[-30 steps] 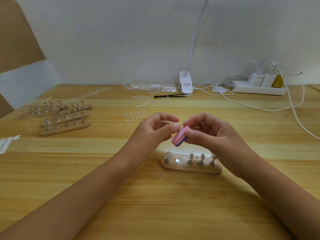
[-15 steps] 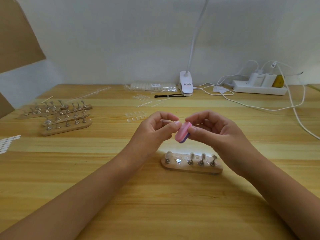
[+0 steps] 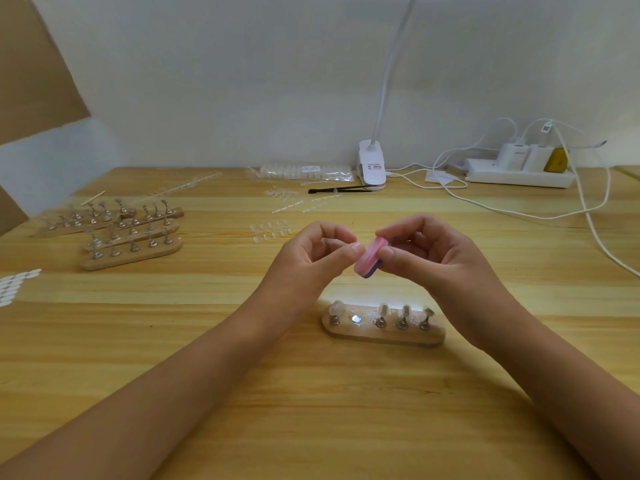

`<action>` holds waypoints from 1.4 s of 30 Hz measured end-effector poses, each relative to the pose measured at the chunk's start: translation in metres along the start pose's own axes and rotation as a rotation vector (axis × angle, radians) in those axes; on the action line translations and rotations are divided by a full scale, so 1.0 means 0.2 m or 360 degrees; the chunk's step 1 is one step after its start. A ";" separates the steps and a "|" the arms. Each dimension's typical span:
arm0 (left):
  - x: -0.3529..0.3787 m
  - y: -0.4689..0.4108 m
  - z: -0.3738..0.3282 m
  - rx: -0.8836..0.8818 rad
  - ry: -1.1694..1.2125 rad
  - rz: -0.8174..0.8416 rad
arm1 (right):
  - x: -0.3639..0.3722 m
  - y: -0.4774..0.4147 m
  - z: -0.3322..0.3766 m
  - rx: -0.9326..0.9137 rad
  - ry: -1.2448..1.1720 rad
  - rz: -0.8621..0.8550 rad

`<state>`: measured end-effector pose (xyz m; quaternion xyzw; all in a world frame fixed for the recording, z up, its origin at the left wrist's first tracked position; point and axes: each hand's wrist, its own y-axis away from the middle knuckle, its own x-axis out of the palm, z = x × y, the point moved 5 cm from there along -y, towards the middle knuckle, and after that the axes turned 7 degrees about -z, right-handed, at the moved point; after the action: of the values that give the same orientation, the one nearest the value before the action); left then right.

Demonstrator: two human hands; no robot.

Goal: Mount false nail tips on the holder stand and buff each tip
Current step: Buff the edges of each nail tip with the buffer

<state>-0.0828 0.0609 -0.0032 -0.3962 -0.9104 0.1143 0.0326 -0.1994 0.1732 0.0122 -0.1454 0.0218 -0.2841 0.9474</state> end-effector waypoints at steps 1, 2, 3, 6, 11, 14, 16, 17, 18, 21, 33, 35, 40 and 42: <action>0.00 0.00 0.00 0.0001 0.0001 -0.0003 | 0.00 0.00 0.00 0.0003 -0.0009 -0.0003; 0.00 0.00 0.00 0.0001 0.0002 -0.0004 | 0.00 0.00 0.00 0.0008 -0.0016 0.0009; 0.00 0.00 0.00 0.0001 0.0004 -0.0007 | 0.01 0.00 0.00 0.0018 -0.0020 0.0030; 0.00 0.00 -0.01 0.0000 0.0008 -0.0034 | 0.01 0.01 0.00 0.0037 -0.0038 0.0033; -0.01 0.00 0.00 -0.0001 0.0002 -0.0055 | 0.03 0.01 -0.01 0.0089 0.0004 0.0122; -0.01 0.00 -0.01 0.0001 0.0016 -0.0068 | 0.02 0.01 0.00 0.0073 0.0011 0.0111; -0.01 0.00 -0.02 0.0007 0.0037 -0.0051 | 0.00 0.00 0.01 0.0054 -0.0057 0.0018; 0.00 0.00 -0.02 0.0009 0.0039 -0.0046 | -0.01 0.00 0.01 0.0056 -0.0075 0.0005; 0.00 0.01 -0.02 0.0009 0.0038 -0.0047 | 0.00 0.00 0.00 0.0064 -0.0076 0.0028; 0.00 0.01 -0.02 -0.0005 0.0026 -0.0066 | 0.02 0.01 -0.01 0.0074 -0.0021 0.0106; -0.01 0.00 -0.01 -0.0011 0.0011 -0.0082 | -0.02 0.00 0.00 0.0027 -0.0095 -0.0095; -0.01 0.00 -0.01 0.0001 0.0000 -0.0057 | -0.01 0.00 0.00 0.0054 -0.0090 -0.0029; -0.01 -0.01 0.00 0.0010 -0.0015 -0.0061 | 0.00 0.00 0.00 0.0063 -0.0045 -0.0033; -0.01 -0.01 0.00 0.0015 -0.0021 -0.0062 | 0.00 0.00 0.00 0.0075 -0.0064 -0.0017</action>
<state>-0.0820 0.0582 -0.0020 -0.3775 -0.9176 0.1204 0.0307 -0.1994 0.1733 0.0115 -0.1288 -0.0049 -0.2866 0.9493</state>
